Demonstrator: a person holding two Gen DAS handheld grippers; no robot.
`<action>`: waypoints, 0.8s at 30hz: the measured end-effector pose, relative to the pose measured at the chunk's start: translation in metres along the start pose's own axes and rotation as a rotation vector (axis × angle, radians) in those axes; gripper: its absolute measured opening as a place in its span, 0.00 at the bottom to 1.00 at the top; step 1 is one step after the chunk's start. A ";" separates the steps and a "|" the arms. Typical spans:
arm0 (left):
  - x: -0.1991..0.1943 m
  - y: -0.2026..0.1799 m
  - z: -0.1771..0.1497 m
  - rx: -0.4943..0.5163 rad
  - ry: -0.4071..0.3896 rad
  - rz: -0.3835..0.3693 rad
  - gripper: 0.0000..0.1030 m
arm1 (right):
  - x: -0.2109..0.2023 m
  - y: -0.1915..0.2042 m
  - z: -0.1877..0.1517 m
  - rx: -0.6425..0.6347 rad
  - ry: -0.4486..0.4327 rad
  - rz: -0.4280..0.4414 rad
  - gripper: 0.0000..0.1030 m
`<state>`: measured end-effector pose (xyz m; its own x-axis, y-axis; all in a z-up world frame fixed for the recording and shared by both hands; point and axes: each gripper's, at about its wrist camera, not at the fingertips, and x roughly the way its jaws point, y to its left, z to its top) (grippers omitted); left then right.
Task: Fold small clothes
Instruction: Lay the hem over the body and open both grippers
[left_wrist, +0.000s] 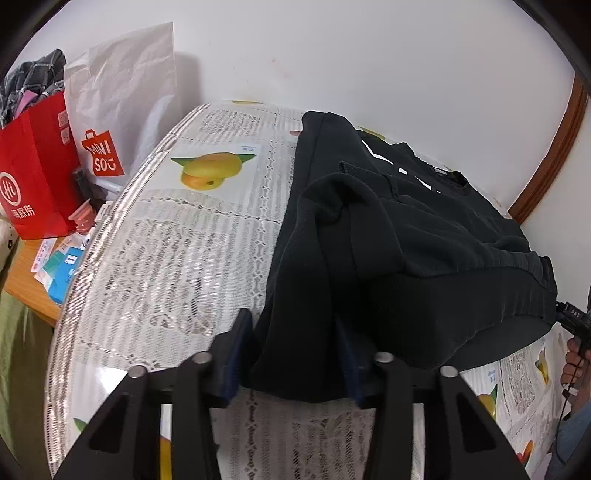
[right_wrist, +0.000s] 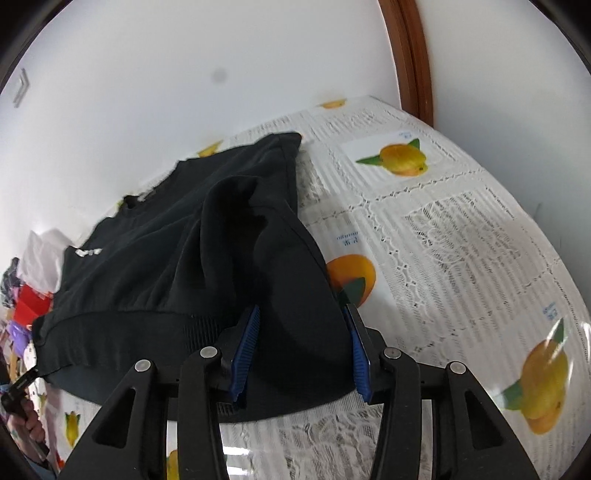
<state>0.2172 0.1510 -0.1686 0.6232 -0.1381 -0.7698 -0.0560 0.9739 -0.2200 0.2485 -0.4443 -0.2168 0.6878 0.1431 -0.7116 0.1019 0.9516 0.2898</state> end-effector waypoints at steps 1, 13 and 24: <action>0.000 -0.001 0.000 0.001 0.003 -0.006 0.22 | -0.001 0.003 -0.001 -0.019 -0.003 0.016 0.31; -0.039 -0.014 -0.043 0.049 0.023 0.012 0.15 | -0.046 -0.005 -0.039 -0.053 -0.009 0.020 0.17; -0.087 -0.037 -0.109 0.141 0.034 0.020 0.16 | -0.106 -0.017 -0.103 -0.169 -0.025 -0.111 0.18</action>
<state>0.0801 0.1072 -0.1588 0.5963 -0.1225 -0.7934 0.0439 0.9918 -0.1201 0.1001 -0.4473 -0.2118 0.6969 0.0295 -0.7165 0.0575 0.9936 0.0968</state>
